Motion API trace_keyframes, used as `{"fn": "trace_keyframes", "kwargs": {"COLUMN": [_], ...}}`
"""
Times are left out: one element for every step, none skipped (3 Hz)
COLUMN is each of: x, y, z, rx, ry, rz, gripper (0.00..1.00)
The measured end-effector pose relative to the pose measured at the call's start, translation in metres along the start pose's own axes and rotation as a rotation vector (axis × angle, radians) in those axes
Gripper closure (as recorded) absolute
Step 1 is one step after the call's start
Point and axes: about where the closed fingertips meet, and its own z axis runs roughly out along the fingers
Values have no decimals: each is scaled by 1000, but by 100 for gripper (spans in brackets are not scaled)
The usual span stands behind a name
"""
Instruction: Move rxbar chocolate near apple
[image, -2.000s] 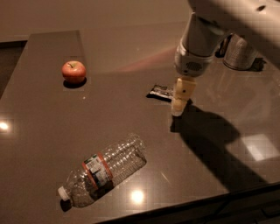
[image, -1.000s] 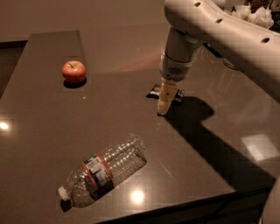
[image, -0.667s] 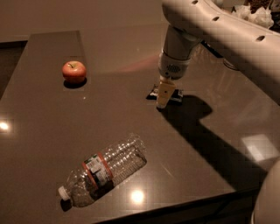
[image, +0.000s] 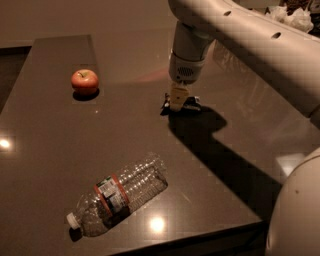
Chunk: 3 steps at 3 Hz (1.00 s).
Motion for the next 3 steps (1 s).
{"fn": "trace_keyframes", "kwargs": {"x": [-38,-78,-118], "y": [1,1,-1], "z": [-5,-4,1], "rx": [1,-16,-43], "ry": [-17,-36,-57], "rz": [-62,-122,-176], "gripper": [100,100,100]}}
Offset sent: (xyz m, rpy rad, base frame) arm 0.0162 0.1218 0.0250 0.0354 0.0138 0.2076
